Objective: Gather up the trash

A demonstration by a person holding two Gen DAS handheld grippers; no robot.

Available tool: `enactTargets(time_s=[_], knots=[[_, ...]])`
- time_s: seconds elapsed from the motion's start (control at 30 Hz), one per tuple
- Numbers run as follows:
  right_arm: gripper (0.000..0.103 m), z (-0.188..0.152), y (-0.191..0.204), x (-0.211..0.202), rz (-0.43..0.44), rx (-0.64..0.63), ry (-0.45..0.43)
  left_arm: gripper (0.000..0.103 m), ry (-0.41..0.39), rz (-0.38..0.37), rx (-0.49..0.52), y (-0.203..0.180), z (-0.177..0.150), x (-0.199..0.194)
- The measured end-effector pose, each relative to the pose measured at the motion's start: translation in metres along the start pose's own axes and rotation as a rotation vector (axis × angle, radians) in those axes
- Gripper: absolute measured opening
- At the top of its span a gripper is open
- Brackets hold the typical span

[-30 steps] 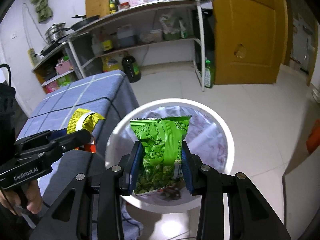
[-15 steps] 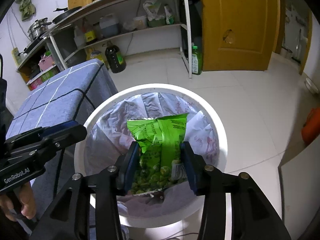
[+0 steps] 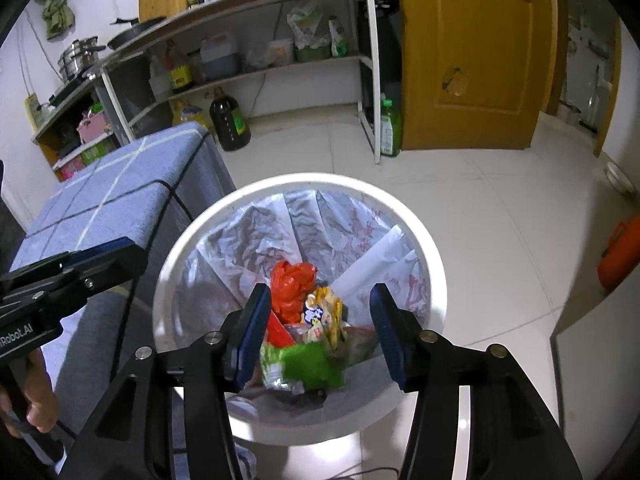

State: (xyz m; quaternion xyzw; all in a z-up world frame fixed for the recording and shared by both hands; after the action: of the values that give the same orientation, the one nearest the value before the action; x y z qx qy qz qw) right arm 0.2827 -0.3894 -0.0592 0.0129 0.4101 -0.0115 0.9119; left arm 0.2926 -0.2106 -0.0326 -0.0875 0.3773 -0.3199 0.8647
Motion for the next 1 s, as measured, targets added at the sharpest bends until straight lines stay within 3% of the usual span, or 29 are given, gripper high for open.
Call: enactTargets(time_s=[0.27,0.33,0.67,1.0], knots=[[0.052,-0.01,0.009,-0.044,0.014,0.042,-0.052,0.033,-0.068,0.005,0.033,-0.011,-0.005,-0.053],[0.052,-0.013,0.015,-0.057,0.018,0.035,-0.073,0.039,-0.087,0.01,0.033,-0.011,-0.007,-0.067],[0.052,-0.049,0.058,-0.109,0.038,-0.021,-0.116,0.041,-0.145,0.042,0.033,-0.006,-0.041,-0.128],[0.052,-0.091,0.08,-0.147,0.0,-0.036,-0.158,0.045,-0.172,0.157,0.036,0.007,-0.091,-0.172]])
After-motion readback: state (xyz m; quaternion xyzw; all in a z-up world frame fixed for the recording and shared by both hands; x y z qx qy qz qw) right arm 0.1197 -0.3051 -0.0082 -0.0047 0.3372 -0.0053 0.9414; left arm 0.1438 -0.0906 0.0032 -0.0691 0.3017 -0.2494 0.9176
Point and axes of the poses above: each gripper's, at about its wrist camera, not at the fingertips, and x roughly the way its jaws point, y to its left, z to its top, the point moved 6 cm from there along x, roughly the way its jaws point, and after that the axes turned 8 degrees about -z, right-handed, at the moved point
